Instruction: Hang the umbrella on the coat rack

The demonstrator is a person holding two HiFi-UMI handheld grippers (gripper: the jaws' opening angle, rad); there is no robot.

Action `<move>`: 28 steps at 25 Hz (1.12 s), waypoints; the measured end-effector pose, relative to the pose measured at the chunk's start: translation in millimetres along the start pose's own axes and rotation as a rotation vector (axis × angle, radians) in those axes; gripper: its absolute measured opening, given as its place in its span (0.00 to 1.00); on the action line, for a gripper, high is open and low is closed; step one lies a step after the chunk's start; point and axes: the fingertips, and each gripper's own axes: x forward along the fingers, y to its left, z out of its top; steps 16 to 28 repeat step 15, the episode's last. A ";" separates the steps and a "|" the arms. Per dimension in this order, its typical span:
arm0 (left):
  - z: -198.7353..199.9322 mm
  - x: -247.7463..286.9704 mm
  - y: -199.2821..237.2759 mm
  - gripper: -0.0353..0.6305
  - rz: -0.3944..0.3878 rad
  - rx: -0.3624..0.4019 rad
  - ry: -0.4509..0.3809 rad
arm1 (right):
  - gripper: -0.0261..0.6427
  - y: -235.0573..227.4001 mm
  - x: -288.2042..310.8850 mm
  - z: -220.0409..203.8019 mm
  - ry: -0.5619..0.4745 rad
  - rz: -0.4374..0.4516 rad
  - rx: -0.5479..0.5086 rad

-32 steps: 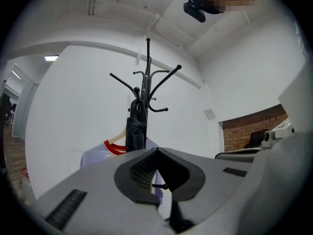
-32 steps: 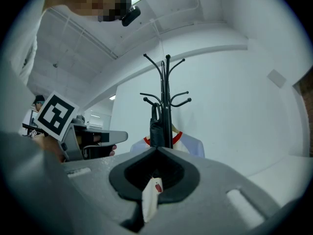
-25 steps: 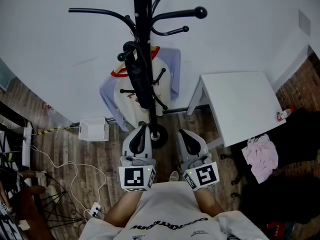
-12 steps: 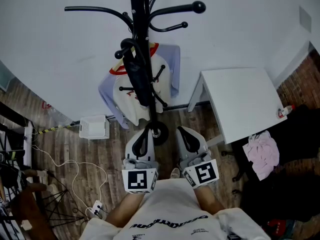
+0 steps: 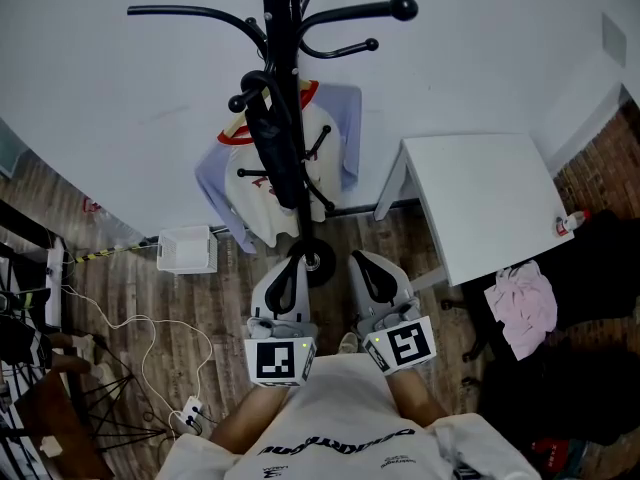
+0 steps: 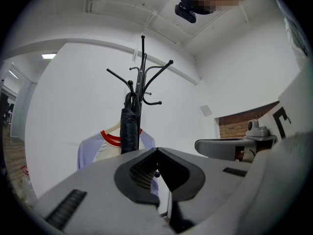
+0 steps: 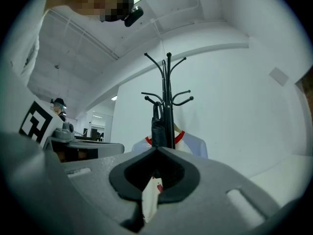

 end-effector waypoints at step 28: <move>-3.7 -3.2 -2.1 0.05 -0.010 -0.008 -0.012 | 0.03 4.1 0.5 -0.5 0.011 0.027 -0.004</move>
